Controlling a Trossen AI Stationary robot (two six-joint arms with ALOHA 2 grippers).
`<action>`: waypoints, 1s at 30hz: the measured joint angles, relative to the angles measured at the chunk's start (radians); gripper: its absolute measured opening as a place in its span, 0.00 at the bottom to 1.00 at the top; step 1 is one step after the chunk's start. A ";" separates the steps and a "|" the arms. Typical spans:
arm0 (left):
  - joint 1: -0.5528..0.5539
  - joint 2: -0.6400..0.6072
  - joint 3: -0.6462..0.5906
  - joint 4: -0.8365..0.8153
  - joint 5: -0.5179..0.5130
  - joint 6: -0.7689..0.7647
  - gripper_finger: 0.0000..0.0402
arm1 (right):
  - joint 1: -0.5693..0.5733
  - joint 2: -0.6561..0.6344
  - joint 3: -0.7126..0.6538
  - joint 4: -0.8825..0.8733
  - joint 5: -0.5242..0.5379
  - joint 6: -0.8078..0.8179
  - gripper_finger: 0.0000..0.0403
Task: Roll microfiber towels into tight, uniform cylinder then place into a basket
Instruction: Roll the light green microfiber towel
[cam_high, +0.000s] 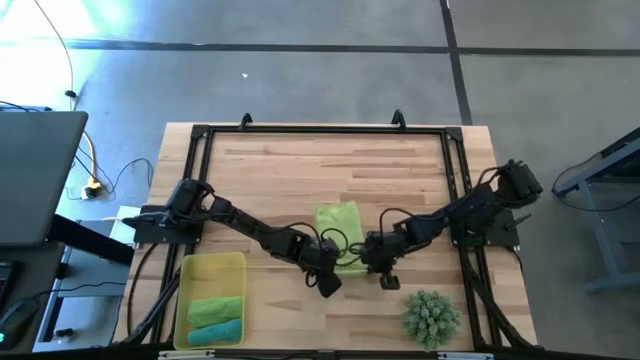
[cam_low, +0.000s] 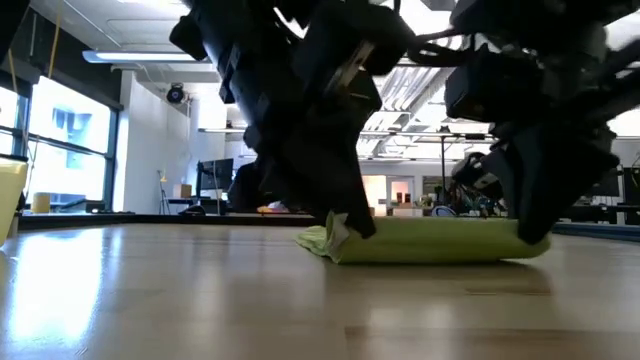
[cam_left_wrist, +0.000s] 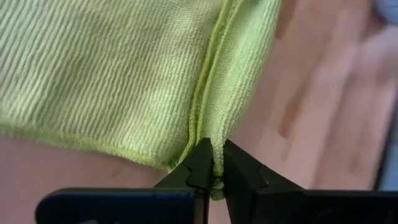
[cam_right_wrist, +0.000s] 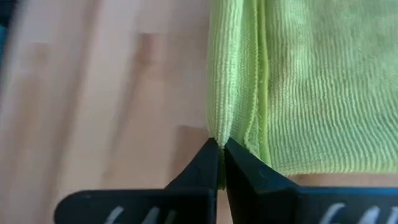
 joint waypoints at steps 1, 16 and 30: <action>0.003 -0.003 0.000 0.007 0.017 -0.012 0.05 | -0.011 0.000 0.000 0.004 -0.048 0.012 0.00; 0.014 -0.007 0.002 -0.116 -0.108 -0.210 0.05 | -0.157 0.045 0.003 0.038 -0.151 0.162 0.00; 0.024 0.015 0.006 -0.141 -0.092 -0.217 0.05 | -0.159 -0.006 0.000 -0.020 -0.109 -0.036 0.20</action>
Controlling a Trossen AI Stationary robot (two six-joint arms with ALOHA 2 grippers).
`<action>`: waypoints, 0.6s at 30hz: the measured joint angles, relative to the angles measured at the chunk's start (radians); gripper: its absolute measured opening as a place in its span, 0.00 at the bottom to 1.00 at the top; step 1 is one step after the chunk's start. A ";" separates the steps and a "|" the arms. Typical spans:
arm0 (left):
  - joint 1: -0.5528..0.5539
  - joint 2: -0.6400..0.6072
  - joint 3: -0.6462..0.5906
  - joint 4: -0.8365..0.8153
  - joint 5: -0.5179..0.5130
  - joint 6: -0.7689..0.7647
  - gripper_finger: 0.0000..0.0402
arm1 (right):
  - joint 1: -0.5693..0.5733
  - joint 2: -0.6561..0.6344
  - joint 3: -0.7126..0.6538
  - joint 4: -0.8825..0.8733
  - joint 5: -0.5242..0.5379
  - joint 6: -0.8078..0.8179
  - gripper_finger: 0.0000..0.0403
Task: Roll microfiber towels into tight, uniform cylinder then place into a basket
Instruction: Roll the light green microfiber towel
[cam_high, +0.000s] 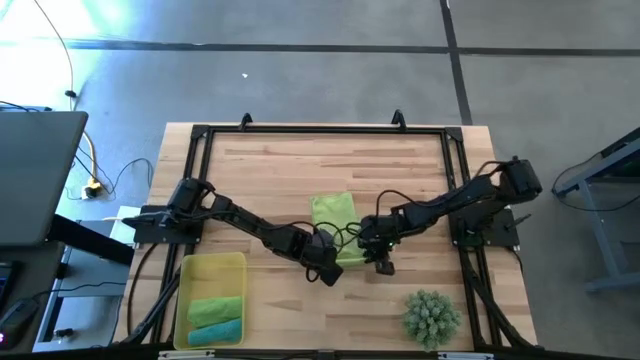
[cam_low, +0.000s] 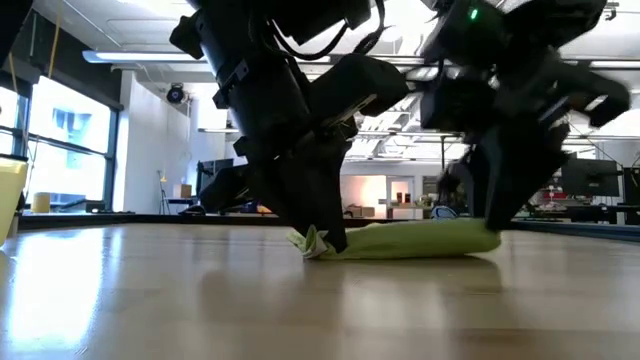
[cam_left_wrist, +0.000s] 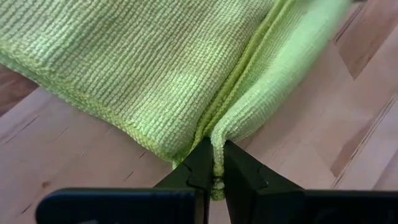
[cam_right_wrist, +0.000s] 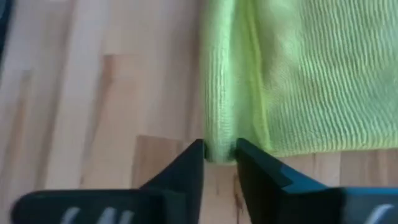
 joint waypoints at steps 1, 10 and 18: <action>0.000 0.000 0.000 0.000 0.006 0.007 0.05 | 0.005 -0.018 0.000 -0.009 0.000 -0.026 0.23; 0.001 0.002 -0.002 0.000 0.010 0.016 0.05 | 0.181 -0.065 0.001 -0.023 0.295 -0.421 0.31; 0.001 0.003 -0.003 0.012 0.012 0.017 0.05 | 0.285 0.001 0.002 -0.008 0.539 -0.523 0.31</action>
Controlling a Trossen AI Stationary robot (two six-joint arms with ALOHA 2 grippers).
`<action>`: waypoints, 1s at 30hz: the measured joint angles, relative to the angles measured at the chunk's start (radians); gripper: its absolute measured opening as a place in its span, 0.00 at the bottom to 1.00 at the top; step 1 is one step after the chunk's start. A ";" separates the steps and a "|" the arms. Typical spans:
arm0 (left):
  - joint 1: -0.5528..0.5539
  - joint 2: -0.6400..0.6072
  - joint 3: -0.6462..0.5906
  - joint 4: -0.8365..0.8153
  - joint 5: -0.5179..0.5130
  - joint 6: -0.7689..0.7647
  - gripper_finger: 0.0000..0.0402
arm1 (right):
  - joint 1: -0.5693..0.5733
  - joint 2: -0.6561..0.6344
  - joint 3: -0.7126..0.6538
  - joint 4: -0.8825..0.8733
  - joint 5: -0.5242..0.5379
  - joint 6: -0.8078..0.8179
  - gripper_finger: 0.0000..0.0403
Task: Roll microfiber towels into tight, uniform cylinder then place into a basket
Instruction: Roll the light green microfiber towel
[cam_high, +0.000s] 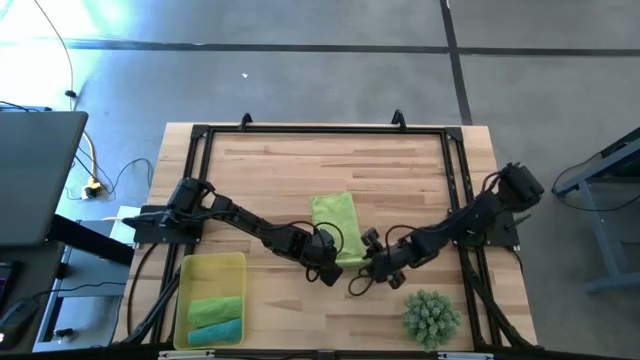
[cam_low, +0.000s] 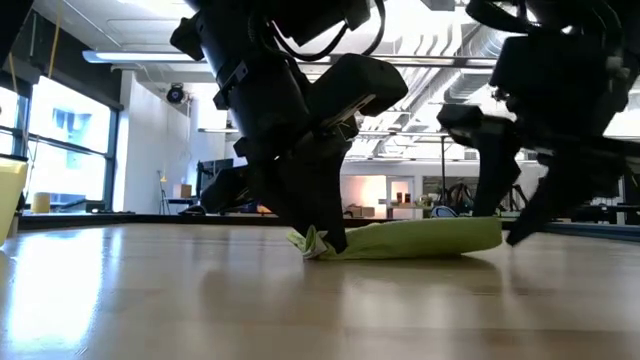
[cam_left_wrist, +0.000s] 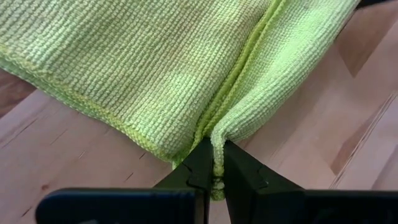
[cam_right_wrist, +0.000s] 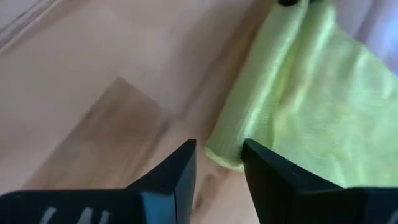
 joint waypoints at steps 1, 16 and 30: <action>0.000 0.000 0.000 0.001 0.000 0.000 0.05 | 0.004 0.010 0.000 0.007 -0.007 0.000 0.31; -0.004 0.004 -0.001 0.070 0.128 0.016 0.05 | 0.014 0.098 0.004 0.108 0.049 0.124 0.19; -0.011 -0.025 -0.002 0.102 0.214 0.045 0.05 | -0.063 0.062 0.002 0.108 -0.403 0.383 0.01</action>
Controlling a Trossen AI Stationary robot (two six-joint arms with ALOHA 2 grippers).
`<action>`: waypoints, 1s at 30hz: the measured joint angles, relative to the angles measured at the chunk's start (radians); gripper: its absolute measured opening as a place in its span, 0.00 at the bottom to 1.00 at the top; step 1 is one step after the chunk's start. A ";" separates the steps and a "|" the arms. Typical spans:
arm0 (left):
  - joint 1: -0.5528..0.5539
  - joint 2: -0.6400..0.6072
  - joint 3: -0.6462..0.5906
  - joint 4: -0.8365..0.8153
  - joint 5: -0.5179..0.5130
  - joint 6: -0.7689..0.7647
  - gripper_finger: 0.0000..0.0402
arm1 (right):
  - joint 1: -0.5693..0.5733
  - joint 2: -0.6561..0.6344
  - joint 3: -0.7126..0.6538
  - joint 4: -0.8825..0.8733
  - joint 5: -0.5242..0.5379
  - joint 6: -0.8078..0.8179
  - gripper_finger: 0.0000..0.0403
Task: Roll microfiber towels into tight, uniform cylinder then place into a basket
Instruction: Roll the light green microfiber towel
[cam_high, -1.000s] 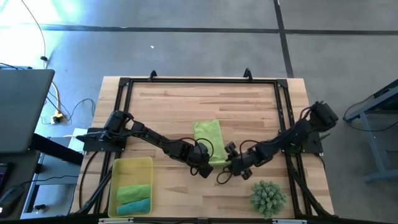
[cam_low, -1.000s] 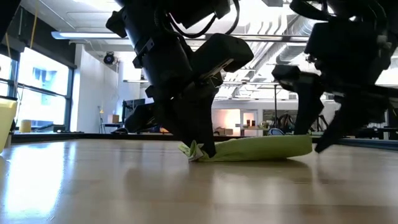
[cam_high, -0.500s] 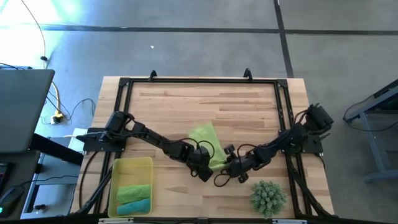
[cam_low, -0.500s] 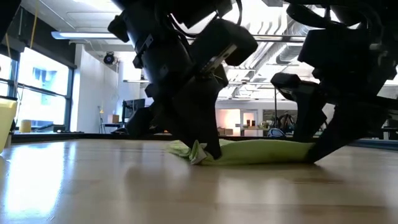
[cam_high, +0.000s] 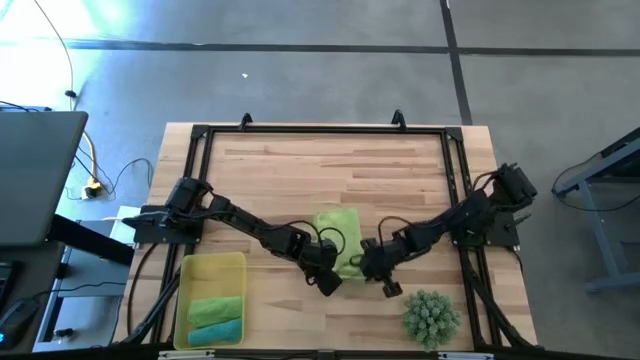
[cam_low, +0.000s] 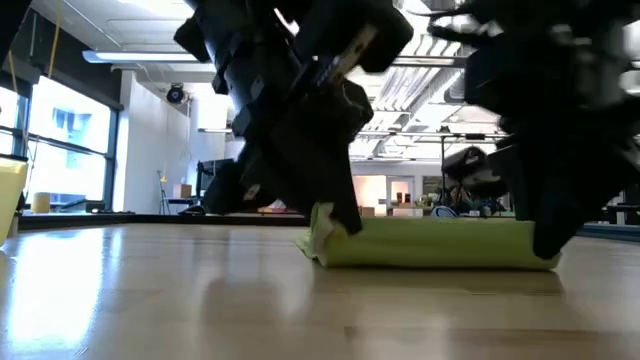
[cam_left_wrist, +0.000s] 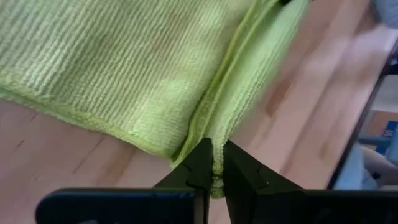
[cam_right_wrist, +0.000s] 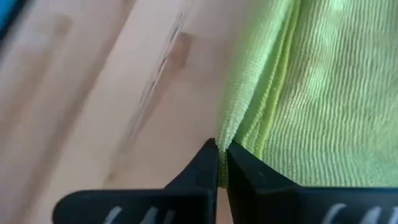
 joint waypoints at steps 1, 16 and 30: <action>-0.001 -0.006 0.000 0.005 0.001 -0.002 0.05 | -0.016 0.000 0.000 0.008 -0.050 0.028 0.01; -0.009 -0.014 0.000 -0.060 -0.181 -0.063 0.10 | -0.214 0.039 0.003 -0.012 -0.151 0.254 0.00; 0.013 -0.103 0.003 -0.157 -0.163 0.243 0.21 | -0.219 0.093 0.004 0.026 -0.152 0.230 0.01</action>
